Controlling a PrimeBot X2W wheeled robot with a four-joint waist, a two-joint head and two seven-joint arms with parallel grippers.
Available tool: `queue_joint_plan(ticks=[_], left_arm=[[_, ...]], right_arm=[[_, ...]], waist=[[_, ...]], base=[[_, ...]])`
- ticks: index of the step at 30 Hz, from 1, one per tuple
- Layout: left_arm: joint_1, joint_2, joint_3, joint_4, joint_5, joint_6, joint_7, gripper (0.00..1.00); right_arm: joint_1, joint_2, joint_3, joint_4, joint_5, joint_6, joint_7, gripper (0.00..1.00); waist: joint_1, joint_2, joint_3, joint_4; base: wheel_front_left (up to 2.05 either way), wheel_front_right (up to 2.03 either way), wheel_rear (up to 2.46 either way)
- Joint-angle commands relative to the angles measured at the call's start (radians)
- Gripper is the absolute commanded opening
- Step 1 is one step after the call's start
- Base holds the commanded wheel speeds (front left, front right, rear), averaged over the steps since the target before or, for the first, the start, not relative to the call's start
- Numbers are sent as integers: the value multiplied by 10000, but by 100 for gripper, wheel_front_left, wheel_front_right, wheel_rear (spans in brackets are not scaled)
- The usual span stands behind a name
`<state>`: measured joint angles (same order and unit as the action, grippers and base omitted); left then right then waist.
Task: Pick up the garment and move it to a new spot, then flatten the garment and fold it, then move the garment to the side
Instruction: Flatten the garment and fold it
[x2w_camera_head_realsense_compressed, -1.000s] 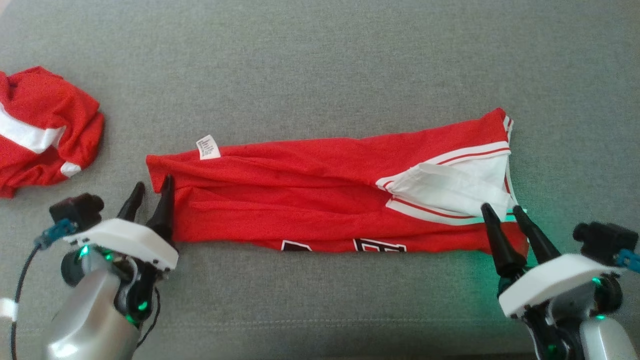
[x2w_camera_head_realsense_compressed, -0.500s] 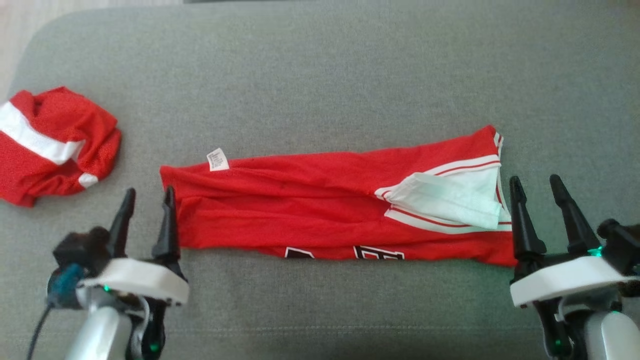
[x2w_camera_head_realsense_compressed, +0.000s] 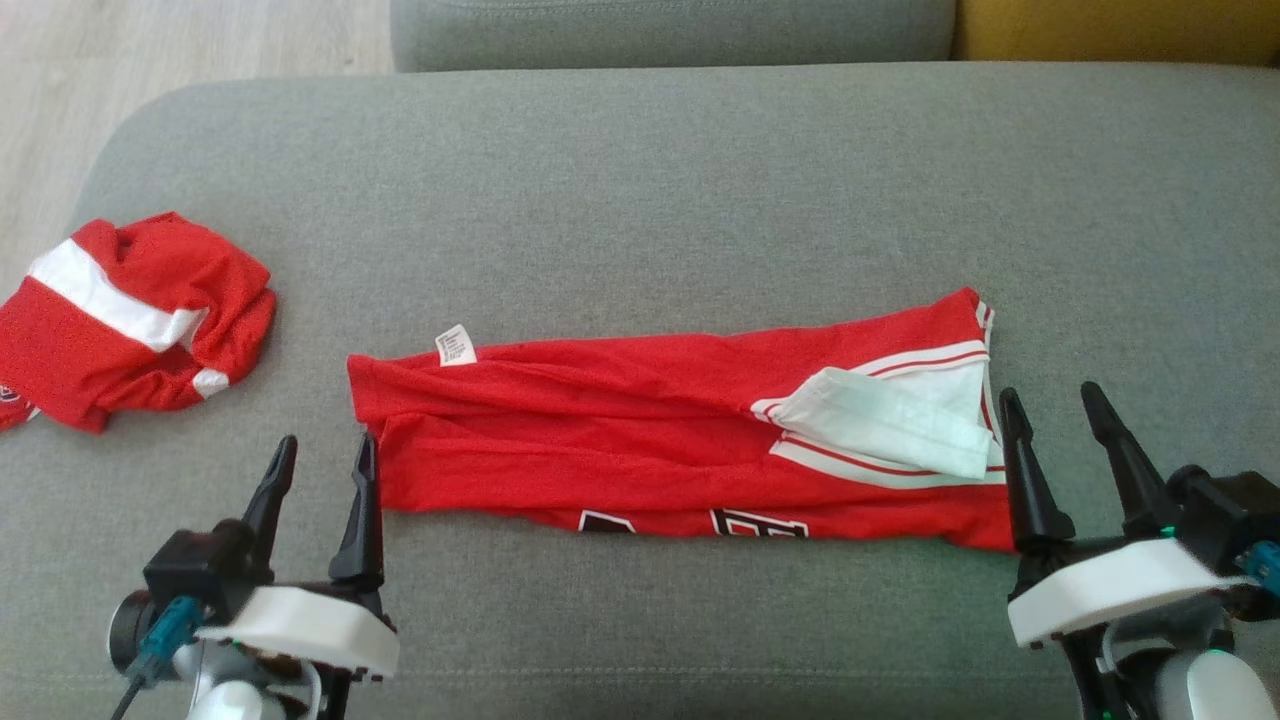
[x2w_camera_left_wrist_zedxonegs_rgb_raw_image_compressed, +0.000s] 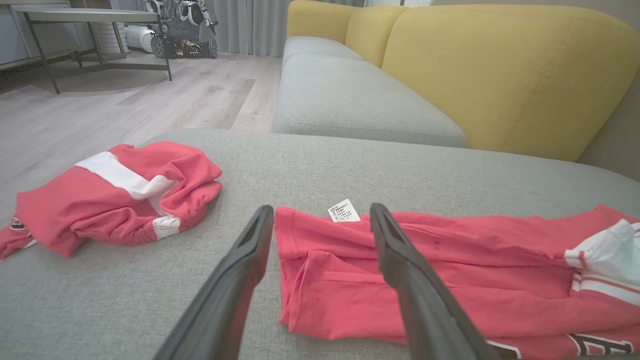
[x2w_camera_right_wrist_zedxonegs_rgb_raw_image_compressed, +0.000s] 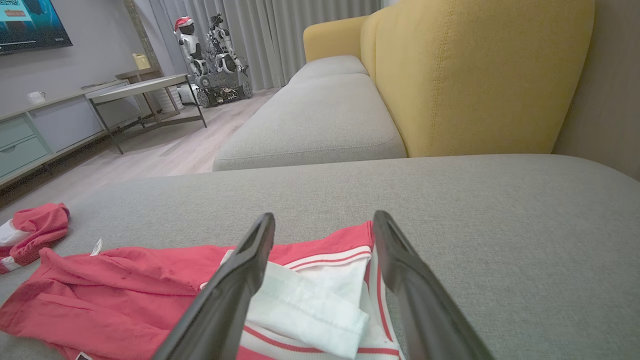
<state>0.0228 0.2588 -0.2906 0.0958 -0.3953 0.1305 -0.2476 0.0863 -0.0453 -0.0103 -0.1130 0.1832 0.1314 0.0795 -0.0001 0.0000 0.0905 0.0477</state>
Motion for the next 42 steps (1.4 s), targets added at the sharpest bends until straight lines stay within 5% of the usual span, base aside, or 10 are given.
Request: queue_joint_plan(ticks=[1, 19, 33, 40, 41, 42], left_arm=[[-320, 239, 334, -421, 121, 65, -12, 100], [-959, 147, 29, -597, 187, -7, 26, 100], [-1983, -269, -211, -72, 259, -435, -103, 100], [-2097, -392, -73, 122, 312, -552, -133, 100], [-2109, -400, -48, 144, 322, -570, -135, 100], [-2121, -410, -18, 151, 336, -586, -136, 100]], right_arm=[[-215, -50, 237, -318, -29, -7, 3, 100], [-1147, -49, -178, 1254, -70, -7, 321, 100], [-2974, -160, -1101, 3915, -1250, -7, 2447, 100], [-2996, -81, -1061, 4101, -660, -7, 3393, 100], [-2975, -74, -986, 4056, -510, -7, 3473, 39], [-2946, -68, -924, 4014, -314, -7, 3549, 0]], waist=[[1, 0, -44, 7], [1, 0, 530, 393], [1, 0, 1666, 858], [1, 0, 1814, 821], [1, 0, 1818, 804], [1, 0, 1815, 783]], base=[[0, 0, 0], [0, 0, 0], [0, 0, 0], [0, 0, 0], [0, 0, 0], [0, 0, 0]])
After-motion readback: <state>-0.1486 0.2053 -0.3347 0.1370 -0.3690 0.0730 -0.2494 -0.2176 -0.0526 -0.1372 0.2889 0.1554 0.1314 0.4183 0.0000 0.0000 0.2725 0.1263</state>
